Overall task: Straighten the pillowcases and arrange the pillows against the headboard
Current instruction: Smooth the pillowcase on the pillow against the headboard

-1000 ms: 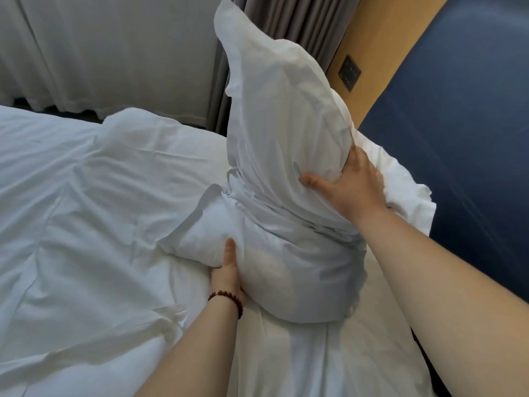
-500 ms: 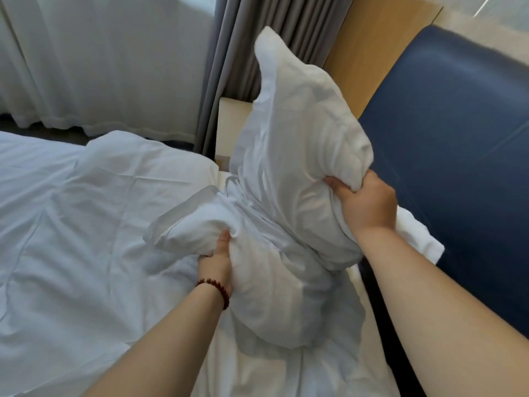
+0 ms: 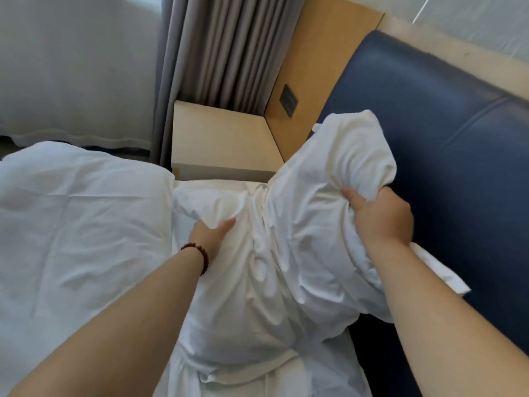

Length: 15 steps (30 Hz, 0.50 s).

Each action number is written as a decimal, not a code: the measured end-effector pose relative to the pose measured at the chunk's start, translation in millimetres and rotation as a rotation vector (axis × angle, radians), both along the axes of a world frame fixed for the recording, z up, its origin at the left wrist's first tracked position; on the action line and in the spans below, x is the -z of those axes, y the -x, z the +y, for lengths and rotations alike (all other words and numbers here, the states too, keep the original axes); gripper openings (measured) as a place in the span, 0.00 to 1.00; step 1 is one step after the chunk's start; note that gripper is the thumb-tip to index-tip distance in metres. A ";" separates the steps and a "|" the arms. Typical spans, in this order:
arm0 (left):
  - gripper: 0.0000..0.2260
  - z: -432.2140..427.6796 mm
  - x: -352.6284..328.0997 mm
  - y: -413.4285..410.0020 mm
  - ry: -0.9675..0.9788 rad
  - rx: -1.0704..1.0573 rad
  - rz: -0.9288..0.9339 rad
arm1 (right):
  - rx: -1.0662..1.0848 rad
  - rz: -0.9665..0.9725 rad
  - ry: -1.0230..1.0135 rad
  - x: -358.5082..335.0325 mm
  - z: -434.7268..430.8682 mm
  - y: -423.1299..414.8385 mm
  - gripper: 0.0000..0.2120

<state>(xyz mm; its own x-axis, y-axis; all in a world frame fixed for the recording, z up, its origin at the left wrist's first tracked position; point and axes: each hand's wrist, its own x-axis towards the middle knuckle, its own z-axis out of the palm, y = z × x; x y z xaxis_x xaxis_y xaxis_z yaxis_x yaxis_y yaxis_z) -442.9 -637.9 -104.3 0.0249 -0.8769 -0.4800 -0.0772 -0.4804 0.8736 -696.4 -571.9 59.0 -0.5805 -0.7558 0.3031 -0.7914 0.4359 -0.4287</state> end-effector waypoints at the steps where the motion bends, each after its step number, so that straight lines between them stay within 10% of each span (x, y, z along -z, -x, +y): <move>1: 0.42 -4.4 2.0 0.0 0.016 -0.033 -0.018 | -0.008 0.013 0.019 -2.1 -2.8 -2.8 0.28; 11: 0.39 -28.5 12.6 -22.0 0.089 -0.114 -0.125 | 0.079 0.077 0.060 9.7 -8.4 11.7 0.31; 15: 0.40 11.8 36.6 -39.7 -0.070 -0.041 -0.090 | 0.027 0.388 0.204 21.1 15.8 -10.1 0.34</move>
